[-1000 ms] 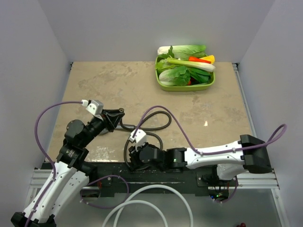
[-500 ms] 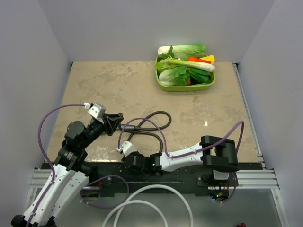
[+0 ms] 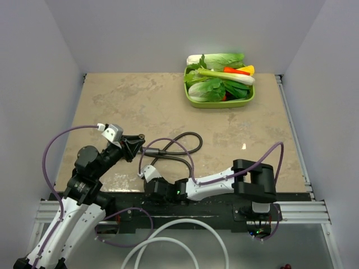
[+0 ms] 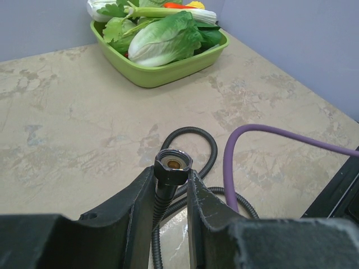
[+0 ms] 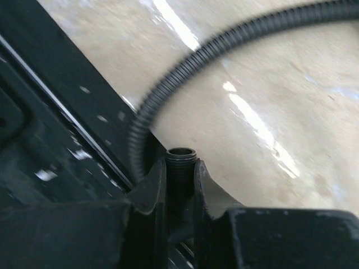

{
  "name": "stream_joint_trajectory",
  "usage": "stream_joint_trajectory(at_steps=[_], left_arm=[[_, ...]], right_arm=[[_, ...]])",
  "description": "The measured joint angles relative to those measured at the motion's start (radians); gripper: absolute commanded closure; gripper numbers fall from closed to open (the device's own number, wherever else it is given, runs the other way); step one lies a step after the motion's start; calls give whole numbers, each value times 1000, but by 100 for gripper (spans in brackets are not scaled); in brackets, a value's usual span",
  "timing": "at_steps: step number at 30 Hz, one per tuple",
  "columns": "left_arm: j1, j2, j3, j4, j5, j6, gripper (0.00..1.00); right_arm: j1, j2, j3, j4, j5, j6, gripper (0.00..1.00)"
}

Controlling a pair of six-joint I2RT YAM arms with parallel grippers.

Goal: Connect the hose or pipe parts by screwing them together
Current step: Place the adaptor at the center of the board.

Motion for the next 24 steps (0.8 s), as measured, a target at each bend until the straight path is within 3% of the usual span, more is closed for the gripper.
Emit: stream_joint_trajectory(at_steps=[5,12,16,21,22,24], left_arm=[[0,-8,0,-3,-1,-1,100],[0,-10,0,-6,0,-5,100],[0,-5,6,-6,6,-7,100],[0,13,24,-38,32,15,100],[0,14,26,-51,39,23,100],[0,13,28,-71,47,33,100]], right_arm=[[-40,-177,-29,-171,50,-34,100],[-192,-500,-17,-240,213,-122,100],[-286,-478,-69,-244,270,-191,100],[-371,-309,-174,-252,287,-297,99],[-385,-274,-182,-254,286,-316,70],[-409,-225,-187,-254,283,-348,49]])
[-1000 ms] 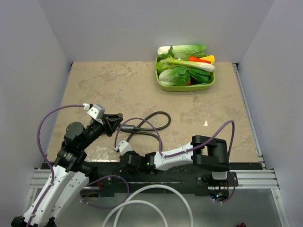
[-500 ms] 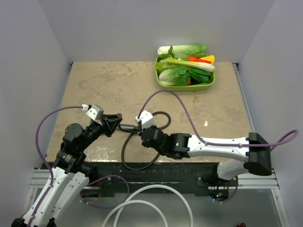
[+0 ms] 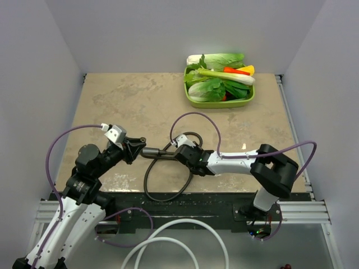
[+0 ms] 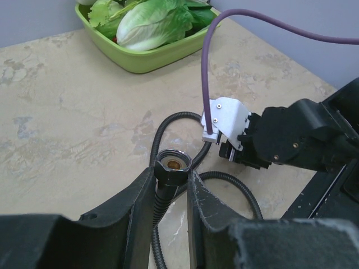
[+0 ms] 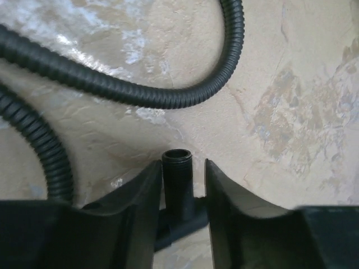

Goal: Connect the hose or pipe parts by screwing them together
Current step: Place the adaptor at the center of the board.

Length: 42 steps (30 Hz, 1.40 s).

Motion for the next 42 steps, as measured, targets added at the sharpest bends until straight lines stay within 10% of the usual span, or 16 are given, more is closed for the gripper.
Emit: stream_joint_trajectory(at_steps=[7,28,42], left_arm=[[0,-14,6,-43,14,15,100],[0,0,34,-42,63,10,100],[0,1,34,-40,80,0,100]], right_arm=[[-83,42,66,-29,-16,3,4],[-153,-211,25,-350,-231,813,32],[-189,-97,-20,-335,-260,938,39]])
